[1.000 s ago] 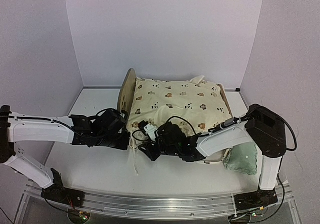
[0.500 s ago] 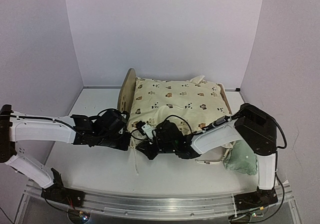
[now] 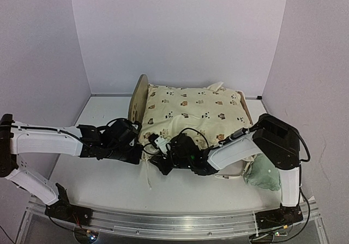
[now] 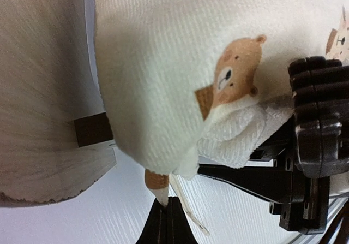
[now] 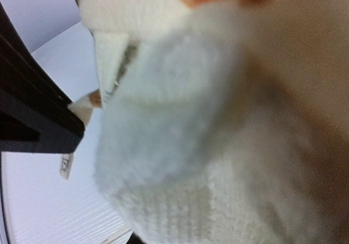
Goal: Set up the pet bed
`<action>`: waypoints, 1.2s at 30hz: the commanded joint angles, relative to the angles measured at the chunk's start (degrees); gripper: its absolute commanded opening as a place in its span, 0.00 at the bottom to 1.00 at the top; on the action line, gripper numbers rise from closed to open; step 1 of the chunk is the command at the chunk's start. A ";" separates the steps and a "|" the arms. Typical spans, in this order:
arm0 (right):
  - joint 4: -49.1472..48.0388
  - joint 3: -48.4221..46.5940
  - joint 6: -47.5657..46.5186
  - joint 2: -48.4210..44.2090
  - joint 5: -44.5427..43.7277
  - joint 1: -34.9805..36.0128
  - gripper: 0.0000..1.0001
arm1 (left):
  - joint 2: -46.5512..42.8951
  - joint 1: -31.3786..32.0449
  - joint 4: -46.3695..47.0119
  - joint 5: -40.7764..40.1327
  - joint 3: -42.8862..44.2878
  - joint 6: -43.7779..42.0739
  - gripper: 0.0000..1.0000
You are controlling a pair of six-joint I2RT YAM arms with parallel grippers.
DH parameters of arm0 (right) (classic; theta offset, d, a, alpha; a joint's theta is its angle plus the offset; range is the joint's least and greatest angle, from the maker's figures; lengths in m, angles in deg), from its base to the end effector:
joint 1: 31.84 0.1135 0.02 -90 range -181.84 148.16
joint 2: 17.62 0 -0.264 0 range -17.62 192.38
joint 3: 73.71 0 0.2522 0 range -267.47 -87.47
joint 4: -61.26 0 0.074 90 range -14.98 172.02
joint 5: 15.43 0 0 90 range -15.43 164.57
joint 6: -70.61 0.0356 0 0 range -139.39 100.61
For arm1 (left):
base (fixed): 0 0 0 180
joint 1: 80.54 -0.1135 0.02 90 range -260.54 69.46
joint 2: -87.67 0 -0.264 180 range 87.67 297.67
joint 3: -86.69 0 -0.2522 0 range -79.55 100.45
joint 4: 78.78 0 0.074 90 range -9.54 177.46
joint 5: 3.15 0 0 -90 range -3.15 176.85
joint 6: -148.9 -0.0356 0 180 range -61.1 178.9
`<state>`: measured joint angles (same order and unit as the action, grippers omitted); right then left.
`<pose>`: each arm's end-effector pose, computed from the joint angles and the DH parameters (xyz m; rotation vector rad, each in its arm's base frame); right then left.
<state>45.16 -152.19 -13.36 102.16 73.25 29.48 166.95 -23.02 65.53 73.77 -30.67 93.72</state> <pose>0.2118 0.3854 0.1295 -0.9545 1.8552 0.7141 0.1566 -0.2310 0.2147 0.3955 2.4665 -0.4161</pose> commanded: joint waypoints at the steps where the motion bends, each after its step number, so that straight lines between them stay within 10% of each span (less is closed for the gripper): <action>1: -3.63 1.31 -2.32 -2.08 -3.88 -0.13 0.13 | 0.45 -0.39 1.07 0.33 1.66 -1.05 0.00; 36: -28.69 -3.20 -7.66 11.37 6.44 -1.45 0.20 | -1.15 -1.66 -1.67 3.00 3.77 -0.97 0.00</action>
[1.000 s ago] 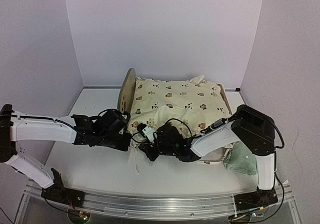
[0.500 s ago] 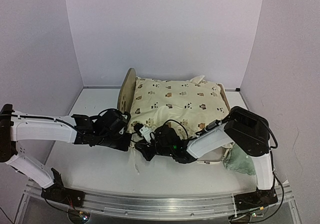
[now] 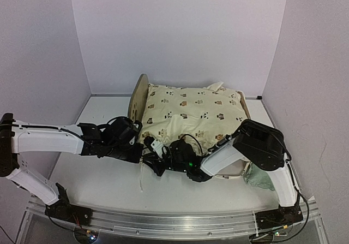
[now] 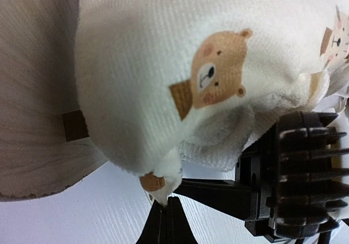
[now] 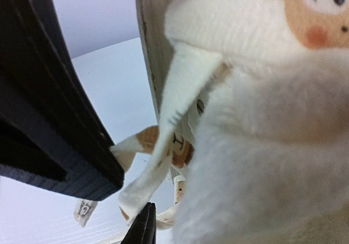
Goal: Set up the pet bed
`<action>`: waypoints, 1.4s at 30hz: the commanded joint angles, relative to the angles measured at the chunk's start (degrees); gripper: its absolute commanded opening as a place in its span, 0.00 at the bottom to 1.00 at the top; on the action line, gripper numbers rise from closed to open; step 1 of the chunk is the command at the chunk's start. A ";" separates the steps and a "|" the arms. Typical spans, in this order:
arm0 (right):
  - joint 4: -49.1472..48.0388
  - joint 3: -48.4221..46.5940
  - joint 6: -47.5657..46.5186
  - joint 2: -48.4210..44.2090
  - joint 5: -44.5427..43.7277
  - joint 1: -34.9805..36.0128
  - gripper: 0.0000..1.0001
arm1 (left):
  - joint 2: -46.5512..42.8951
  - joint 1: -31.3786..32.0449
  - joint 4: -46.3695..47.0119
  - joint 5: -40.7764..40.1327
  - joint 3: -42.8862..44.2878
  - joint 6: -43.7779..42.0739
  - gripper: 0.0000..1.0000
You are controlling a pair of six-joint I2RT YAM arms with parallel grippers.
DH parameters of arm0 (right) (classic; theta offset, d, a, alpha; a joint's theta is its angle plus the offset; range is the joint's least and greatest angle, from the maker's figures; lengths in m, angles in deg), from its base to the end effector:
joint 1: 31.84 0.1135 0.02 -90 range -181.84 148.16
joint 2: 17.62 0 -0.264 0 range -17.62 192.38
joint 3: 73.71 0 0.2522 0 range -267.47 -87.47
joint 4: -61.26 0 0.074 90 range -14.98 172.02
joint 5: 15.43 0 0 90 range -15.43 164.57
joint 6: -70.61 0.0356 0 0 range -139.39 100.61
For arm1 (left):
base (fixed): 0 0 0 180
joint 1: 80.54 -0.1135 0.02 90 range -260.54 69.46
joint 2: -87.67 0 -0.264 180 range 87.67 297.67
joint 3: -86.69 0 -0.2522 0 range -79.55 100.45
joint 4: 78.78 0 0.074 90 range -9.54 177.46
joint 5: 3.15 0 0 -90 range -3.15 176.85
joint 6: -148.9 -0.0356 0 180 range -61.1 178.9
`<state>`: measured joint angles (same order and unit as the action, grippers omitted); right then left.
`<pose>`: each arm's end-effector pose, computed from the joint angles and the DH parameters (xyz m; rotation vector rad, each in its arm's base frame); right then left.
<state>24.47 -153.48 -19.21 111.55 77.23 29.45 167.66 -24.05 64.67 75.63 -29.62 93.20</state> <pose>0.2185 0.4023 0.1028 -0.9776 1.5878 0.8004 0.1614 -0.2313 0.2159 0.4031 2.4874 -0.4288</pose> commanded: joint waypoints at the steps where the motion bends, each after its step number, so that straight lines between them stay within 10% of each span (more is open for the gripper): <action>1: -9.74 -1.73 -1.90 2.35 2.68 -1.59 0.20 | -2.07 -0.75 -0.81 1.57 2.71 -0.34 0.00; 42: -23.48 -7.62 -1.27 10.02 -2.66 -2.18 0.27 | -4.20 -2.26 4.40 11.04 1.73 3.41 0.00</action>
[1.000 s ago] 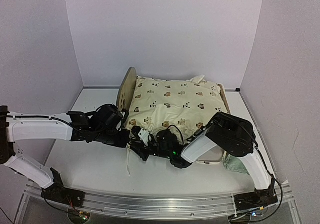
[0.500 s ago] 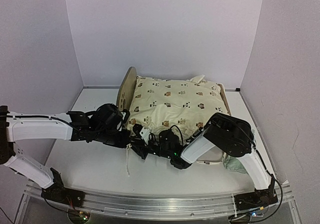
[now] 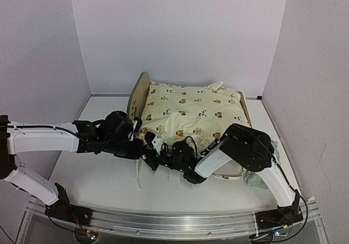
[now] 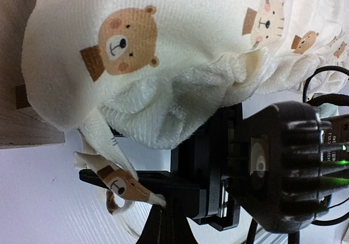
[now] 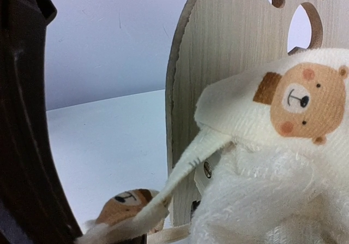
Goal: Set up the pet bed
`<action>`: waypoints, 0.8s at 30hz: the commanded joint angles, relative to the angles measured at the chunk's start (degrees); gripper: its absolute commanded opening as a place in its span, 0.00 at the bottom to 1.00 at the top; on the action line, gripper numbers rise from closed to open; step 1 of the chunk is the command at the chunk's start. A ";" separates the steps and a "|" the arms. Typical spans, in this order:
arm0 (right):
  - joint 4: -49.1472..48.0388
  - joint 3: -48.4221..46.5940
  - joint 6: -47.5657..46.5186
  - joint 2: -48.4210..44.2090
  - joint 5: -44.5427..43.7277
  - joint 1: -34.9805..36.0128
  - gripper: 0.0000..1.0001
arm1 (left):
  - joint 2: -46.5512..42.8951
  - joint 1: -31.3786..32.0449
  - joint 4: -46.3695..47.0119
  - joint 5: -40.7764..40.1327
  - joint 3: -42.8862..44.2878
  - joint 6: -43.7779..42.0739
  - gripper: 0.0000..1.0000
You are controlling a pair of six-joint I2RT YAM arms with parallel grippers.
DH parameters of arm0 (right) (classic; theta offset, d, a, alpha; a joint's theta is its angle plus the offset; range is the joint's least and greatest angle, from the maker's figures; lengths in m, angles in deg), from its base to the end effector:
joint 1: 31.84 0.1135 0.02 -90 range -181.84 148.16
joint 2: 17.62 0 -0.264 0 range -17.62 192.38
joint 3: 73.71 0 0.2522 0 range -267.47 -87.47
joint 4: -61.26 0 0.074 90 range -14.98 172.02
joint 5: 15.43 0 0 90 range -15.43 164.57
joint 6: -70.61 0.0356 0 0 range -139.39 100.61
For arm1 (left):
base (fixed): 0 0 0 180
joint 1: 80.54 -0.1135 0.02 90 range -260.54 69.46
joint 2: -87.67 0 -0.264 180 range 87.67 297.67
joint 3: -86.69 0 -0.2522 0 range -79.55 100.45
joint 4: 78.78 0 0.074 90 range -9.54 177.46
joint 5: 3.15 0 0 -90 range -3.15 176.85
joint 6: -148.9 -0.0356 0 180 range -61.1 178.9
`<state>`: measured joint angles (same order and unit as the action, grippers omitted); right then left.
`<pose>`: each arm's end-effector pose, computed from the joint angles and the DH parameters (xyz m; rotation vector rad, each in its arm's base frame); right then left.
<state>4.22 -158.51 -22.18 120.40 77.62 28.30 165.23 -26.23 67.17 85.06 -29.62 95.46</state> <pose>0.2356 0.4142 0.0954 -0.8537 1.3098 0.8381 0.1651 -0.2279 0.2295 0.3745 2.4970 -0.6643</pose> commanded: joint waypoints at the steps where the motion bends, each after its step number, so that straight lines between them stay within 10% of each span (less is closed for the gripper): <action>1: -3.27 -2.62 1.93 1.20 -3.05 -1.00 0.25 | -1.79 -0.08 1.79 1.61 1.82 1.27 0.00; 17: -3.27 -1.92 7.10 0.58 -4.30 -0.99 0.00 | -2.28 -0.08 0.70 1.40 1.40 1.03 0.02; 21: -3.20 -0.20 8.07 -0.24 -4.71 -1.00 0.00 | -3.45 -0.02 -1.95 0.54 2.01 -0.10 0.21; 24: -3.20 1.05 8.78 -0.95 -5.83 -0.99 0.00 | -5.54 -0.08 -5.30 -1.05 2.81 -0.60 0.58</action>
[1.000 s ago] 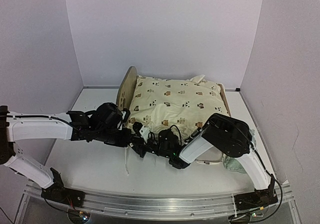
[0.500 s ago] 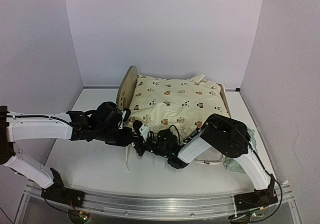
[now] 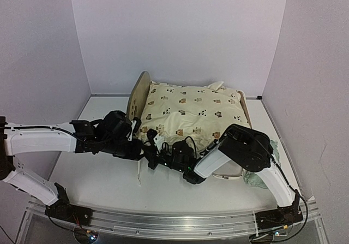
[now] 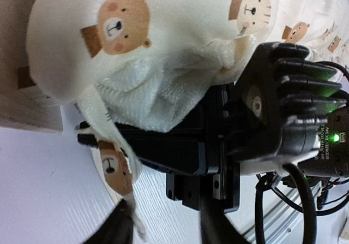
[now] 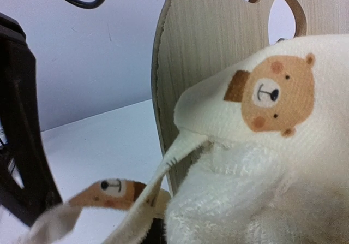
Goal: Set up the pet bed
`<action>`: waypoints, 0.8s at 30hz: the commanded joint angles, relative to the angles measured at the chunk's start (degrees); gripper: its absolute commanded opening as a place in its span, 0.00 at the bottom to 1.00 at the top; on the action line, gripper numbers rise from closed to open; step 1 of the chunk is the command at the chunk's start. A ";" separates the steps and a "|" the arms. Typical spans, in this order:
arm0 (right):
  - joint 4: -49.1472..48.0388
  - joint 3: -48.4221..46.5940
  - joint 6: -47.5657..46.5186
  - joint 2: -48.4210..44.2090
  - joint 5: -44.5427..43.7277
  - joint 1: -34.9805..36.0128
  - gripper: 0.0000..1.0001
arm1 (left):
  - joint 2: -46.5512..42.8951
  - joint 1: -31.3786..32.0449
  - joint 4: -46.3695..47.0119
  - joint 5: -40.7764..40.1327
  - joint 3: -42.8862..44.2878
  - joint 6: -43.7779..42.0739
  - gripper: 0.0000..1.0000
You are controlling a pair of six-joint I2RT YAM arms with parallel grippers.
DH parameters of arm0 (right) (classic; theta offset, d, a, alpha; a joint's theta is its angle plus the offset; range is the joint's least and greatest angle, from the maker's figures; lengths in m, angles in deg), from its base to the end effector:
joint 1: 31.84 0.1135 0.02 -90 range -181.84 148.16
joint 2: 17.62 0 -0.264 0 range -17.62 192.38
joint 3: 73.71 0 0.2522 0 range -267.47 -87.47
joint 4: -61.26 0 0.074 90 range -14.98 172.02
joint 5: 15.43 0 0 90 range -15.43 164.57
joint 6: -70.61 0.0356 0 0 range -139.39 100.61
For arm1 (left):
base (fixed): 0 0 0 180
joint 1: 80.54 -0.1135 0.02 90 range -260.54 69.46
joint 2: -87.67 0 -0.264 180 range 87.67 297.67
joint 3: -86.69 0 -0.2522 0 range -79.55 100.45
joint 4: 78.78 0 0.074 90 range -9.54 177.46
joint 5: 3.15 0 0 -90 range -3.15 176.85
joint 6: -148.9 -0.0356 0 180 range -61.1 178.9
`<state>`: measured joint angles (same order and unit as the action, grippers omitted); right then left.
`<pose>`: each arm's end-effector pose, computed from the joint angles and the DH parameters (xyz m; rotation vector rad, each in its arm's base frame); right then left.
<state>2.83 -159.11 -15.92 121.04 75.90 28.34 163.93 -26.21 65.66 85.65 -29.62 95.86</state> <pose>0.2371 0.4153 0.0957 -0.7529 1.3537 0.9093 0.1619 -0.2243 0.2334 0.3726 2.5064 -0.6746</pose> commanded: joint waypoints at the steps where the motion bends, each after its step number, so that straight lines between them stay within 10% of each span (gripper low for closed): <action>1: -1.81 1.97 2.63 -1.70 -4.37 -1.03 0.00 | -4.49 -0.10 -5.97 -2.58 3.44 -1.01 0.70; 9: -1.81 3.78 4.35 -2.60 -6.50 -1.03 0.00 | -3.98 -0.01 -15.17 -6.24 4.38 -1.16 0.85; 24: -1.14 8.08 11.73 -6.28 -14.10 -0.03 0.00 | 9.28 4.59 -5.28 -1.75 0.23 -3.58 0.64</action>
<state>2.27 -151.94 -7.22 118.40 67.37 28.64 169.37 -22.58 56.95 83.77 -29.80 93.01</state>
